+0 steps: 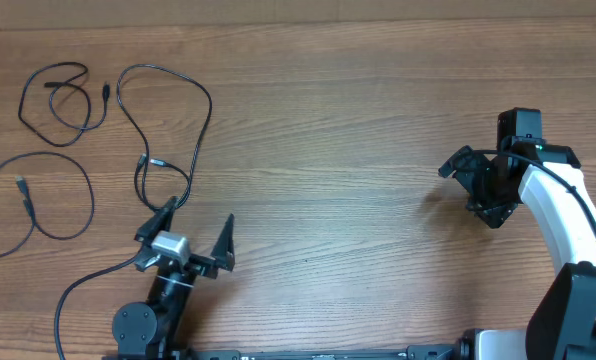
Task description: Untangle cables
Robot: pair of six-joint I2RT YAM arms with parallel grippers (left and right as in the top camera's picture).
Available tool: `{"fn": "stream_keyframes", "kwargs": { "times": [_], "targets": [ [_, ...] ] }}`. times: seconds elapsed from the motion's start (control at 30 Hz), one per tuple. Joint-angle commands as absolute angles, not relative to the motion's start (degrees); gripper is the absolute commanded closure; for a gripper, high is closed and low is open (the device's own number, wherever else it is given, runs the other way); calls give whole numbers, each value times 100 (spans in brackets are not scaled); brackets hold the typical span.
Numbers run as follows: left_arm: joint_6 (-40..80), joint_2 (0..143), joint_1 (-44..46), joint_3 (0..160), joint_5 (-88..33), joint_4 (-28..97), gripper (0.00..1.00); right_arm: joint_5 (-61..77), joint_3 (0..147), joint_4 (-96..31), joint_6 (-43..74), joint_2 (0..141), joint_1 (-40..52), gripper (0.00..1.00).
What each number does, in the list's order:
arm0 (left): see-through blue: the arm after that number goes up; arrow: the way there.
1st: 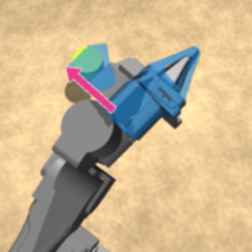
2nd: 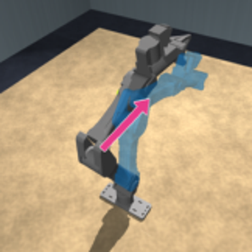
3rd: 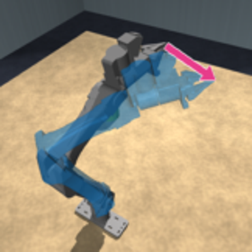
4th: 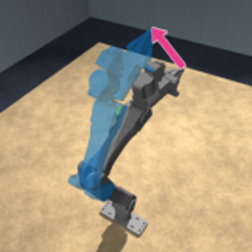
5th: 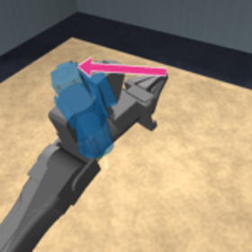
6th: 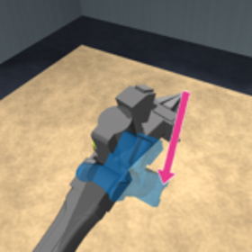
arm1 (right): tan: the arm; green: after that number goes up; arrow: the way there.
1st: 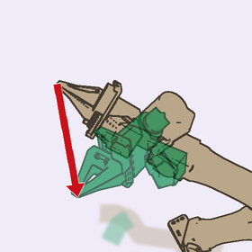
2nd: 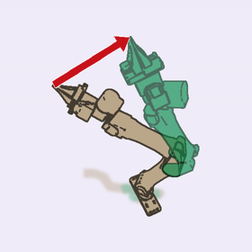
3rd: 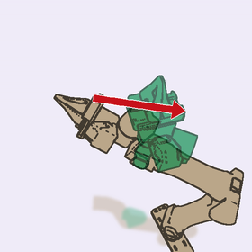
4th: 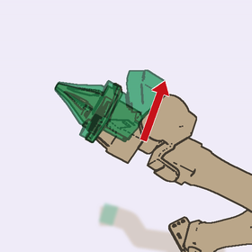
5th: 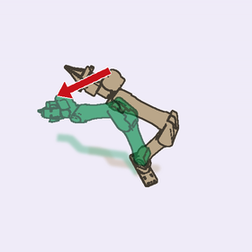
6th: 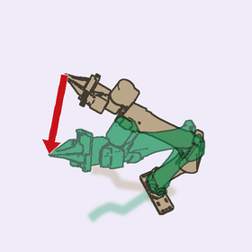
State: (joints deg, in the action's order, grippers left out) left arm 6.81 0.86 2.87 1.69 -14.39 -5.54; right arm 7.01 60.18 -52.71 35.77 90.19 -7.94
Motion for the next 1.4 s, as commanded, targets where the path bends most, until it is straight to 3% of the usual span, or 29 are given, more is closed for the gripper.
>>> {"fn": "stream_keyframes", "kwargs": {
  "times": [0.0,0.37,0.57,1.37],
  "targets": [
    [790,16,193,86,-613,-578,0,622,5986,-5258,3559,9019,-827,0],
    [722,14,75,27,368,298,1,622,5986,-5258,3559,9019,-827,0],
    [-30,14,78,27,281,445,1,622,5986,-5256,3559,9019,-827,0],
    [-174,14,75,27,292,460,0,622,5986,-5258,3559,9019,-827,0]
  ]
}}
